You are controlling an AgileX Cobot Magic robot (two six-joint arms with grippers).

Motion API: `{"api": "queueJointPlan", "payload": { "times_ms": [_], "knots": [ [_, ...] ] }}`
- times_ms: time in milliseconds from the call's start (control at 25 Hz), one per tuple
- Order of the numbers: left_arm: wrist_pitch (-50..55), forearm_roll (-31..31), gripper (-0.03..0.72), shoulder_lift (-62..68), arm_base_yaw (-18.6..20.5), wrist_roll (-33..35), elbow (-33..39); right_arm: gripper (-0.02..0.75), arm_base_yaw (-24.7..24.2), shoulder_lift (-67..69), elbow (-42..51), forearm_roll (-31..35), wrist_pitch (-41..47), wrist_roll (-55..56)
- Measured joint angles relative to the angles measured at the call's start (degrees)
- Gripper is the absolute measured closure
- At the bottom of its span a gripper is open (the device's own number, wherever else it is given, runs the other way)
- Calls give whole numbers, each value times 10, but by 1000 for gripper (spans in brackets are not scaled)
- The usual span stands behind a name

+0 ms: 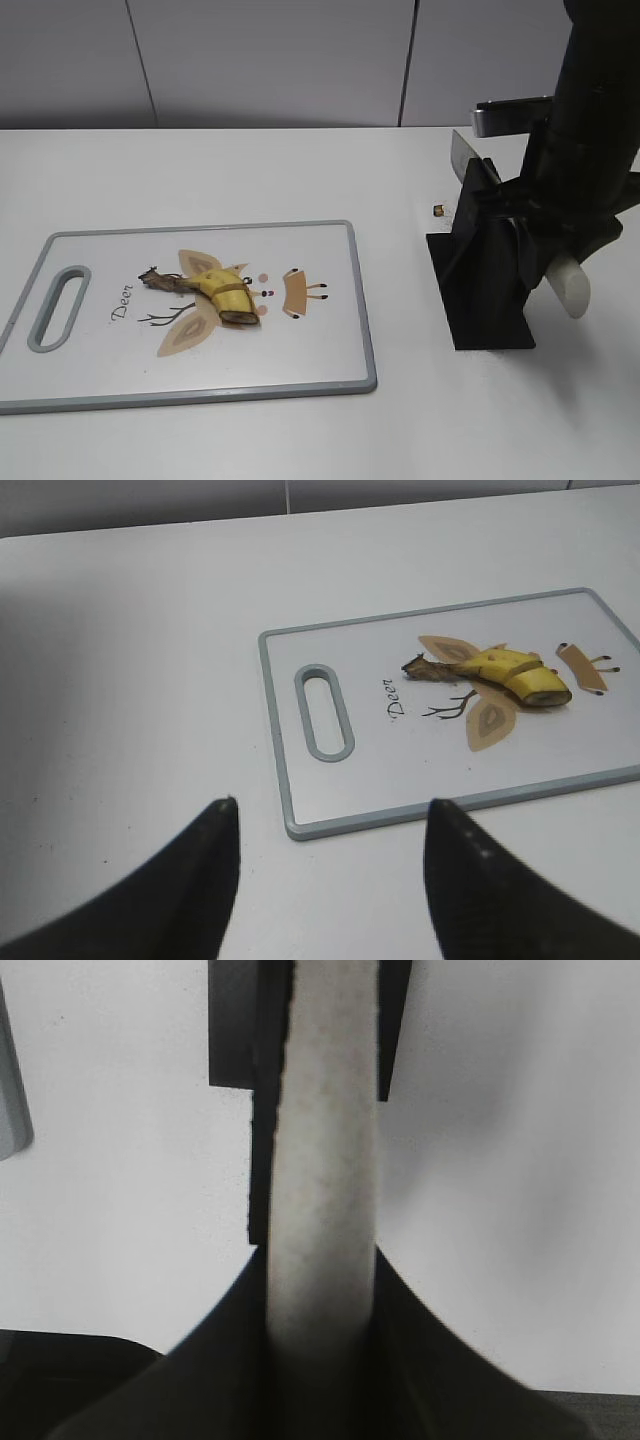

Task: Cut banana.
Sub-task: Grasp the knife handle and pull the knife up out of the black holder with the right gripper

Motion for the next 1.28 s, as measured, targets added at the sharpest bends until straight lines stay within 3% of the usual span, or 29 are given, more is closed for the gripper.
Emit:
{"api": "queueJointPlan", "payload": {
  "times_ms": [1280],
  "knots": [
    [0,0,143,0,0,0,0,577,-1,-121,-22,7,7,21]
  ]
}}
